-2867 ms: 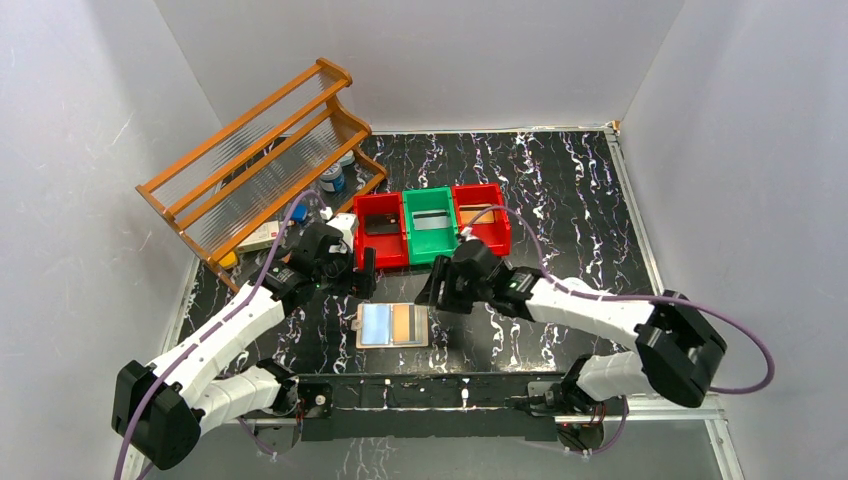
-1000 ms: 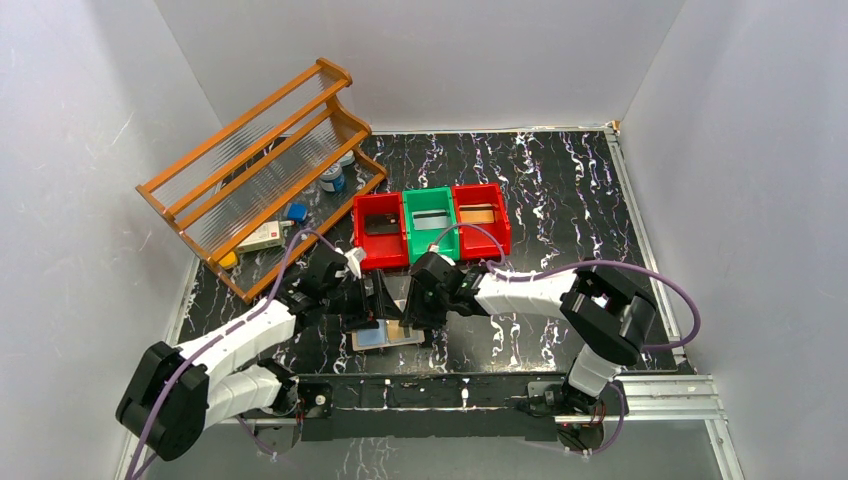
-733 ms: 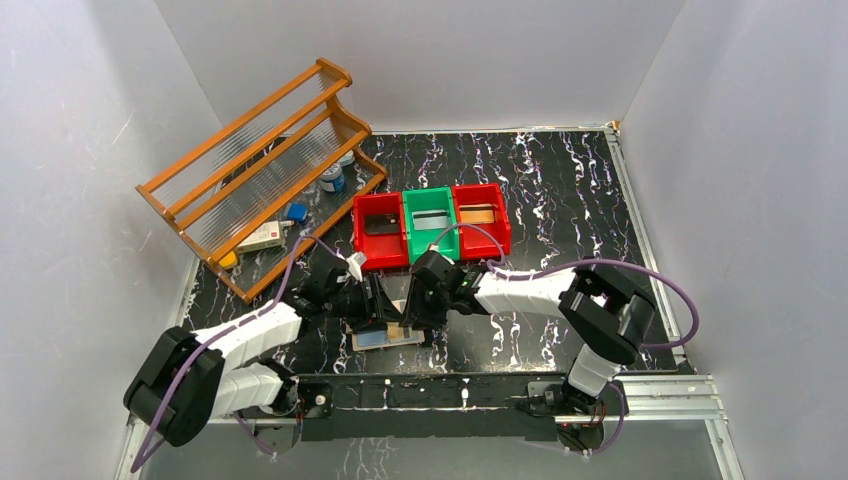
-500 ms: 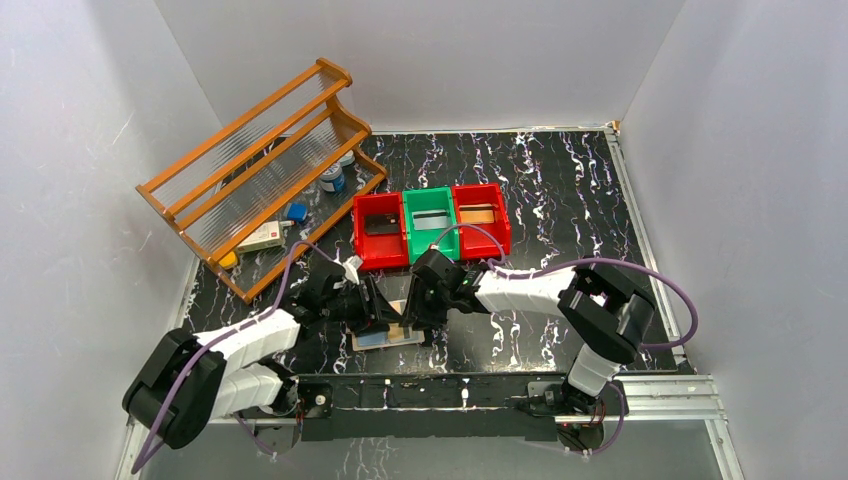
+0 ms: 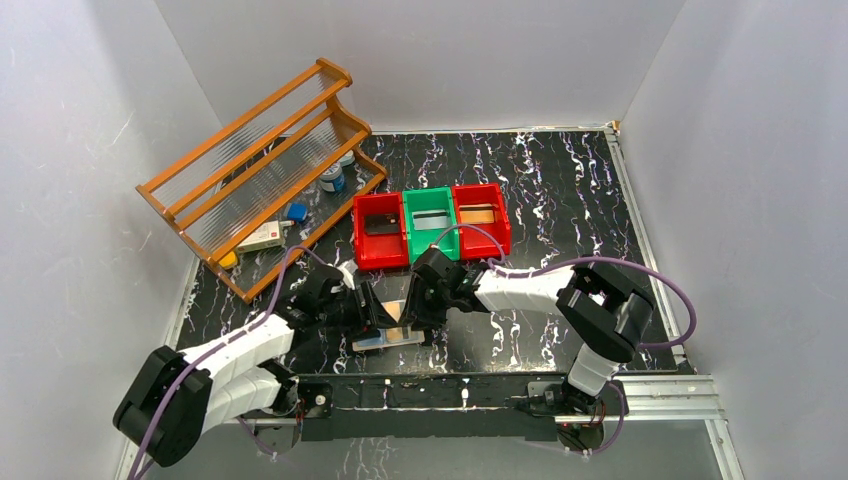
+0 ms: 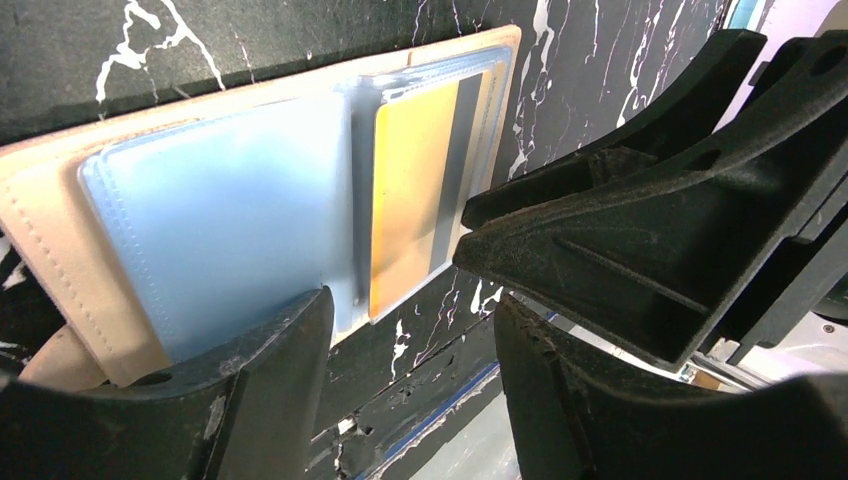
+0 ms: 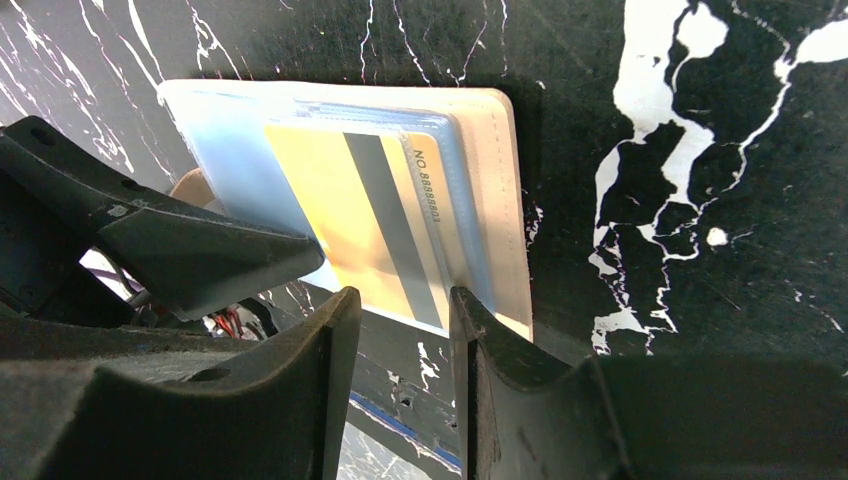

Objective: Take the credit cards out of the card holder

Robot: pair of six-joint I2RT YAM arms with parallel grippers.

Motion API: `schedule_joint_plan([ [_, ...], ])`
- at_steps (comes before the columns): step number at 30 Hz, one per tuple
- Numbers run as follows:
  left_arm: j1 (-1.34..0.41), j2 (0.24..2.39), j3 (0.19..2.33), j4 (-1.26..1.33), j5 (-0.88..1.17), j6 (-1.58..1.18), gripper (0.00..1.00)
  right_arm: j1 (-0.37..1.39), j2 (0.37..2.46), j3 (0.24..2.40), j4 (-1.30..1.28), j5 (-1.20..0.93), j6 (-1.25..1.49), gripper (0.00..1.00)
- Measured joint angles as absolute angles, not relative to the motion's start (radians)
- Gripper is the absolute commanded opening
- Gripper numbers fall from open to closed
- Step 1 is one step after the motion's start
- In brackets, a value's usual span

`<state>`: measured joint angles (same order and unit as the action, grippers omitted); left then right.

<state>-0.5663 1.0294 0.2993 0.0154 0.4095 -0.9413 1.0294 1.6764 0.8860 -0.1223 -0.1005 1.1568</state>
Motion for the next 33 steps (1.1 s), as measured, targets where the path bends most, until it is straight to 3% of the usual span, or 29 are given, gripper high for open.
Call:
schedule_joint_plan([
  [9,-0.566,1.090,0.305,0.067,0.439,-0.943,0.45,1.026,1.678,0.886,-0.120,-0.108,1.157,0.47],
  [24,-0.566,1.077,0.300,0.094,0.453,-0.981,0.43,1.020,1.684,0.885,-0.108,-0.127,1.161,0.48],
  [33,-0.564,1.068,0.224,0.188,0.443,-1.056,0.30,1.015,1.684,0.879,-0.101,-0.136,1.163,0.48],
])
